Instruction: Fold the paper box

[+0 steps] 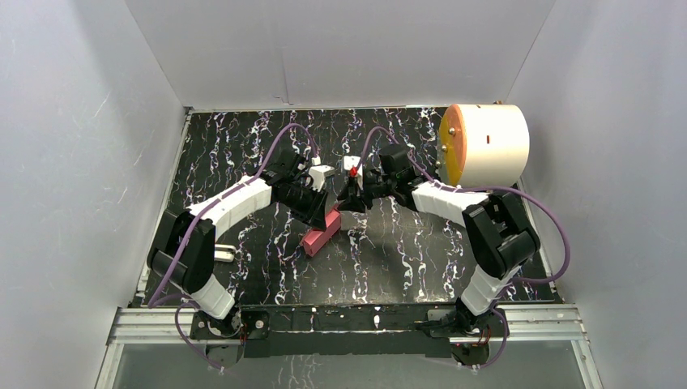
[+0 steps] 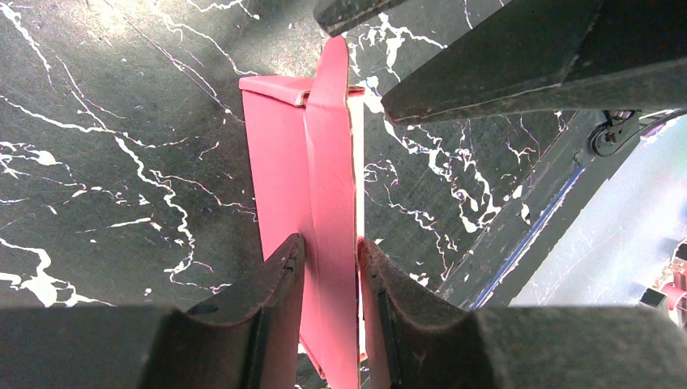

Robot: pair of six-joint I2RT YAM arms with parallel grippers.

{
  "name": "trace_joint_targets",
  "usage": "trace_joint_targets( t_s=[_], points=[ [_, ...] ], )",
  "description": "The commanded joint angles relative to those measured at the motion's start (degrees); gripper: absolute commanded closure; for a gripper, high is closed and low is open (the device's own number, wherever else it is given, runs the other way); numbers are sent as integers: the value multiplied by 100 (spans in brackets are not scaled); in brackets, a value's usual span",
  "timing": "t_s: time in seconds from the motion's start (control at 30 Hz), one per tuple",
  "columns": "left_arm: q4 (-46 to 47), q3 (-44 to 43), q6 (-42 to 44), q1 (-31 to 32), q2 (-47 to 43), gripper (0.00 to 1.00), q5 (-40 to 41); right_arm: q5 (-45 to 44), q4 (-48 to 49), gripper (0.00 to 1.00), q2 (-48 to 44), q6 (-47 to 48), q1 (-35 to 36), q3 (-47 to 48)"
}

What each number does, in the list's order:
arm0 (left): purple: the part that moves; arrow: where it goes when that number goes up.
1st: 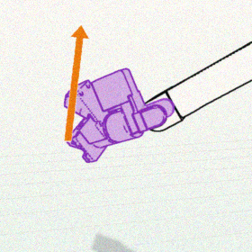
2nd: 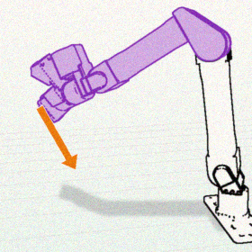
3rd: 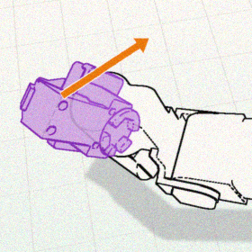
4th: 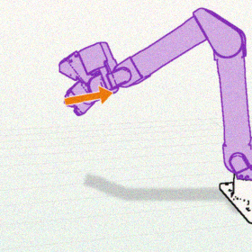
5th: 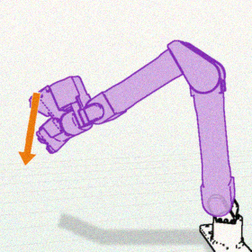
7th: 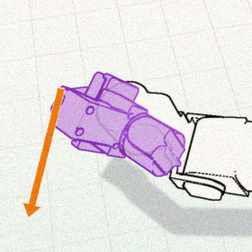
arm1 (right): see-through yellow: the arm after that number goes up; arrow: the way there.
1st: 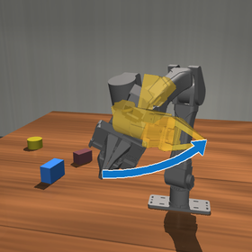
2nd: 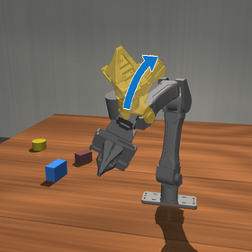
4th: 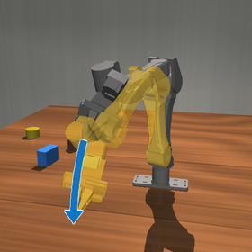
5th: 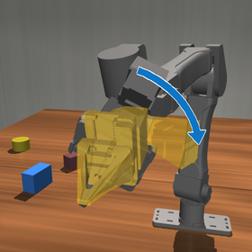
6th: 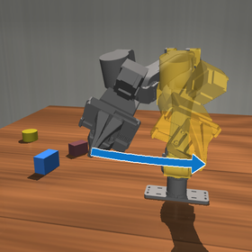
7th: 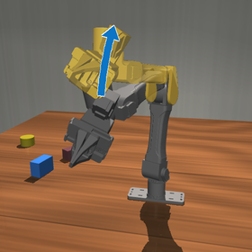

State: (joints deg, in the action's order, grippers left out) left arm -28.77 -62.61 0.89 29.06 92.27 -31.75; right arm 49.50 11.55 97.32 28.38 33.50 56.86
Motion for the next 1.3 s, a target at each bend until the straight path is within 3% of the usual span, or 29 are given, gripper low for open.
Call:
trace_joint_targets(
  t_s=[0.0, 0.53, 0.7, 0.83, 1.27],
  points=[
    [-146, 62, 69, -13, -98, 97, -172, 228, 33, 59, 86, 62, 29, 323],
    [-90, 109, 42, -10, -192, 98, -68, -88, -391, 85, 33, -53, 184, 522],
    [-84, 125, 65, -12, -241, 98, -123, -222, -443, 78, 0, 72, 219, 443],
    [-67, 158, 65, -8, -279, 99, -96, -255, -658, 77, 90, 196, 218, 584],
    [-54, 104, -53, -11, -179, 99, 315, -738, -897, 96, -205, -498, 359, 664]
  ],
)
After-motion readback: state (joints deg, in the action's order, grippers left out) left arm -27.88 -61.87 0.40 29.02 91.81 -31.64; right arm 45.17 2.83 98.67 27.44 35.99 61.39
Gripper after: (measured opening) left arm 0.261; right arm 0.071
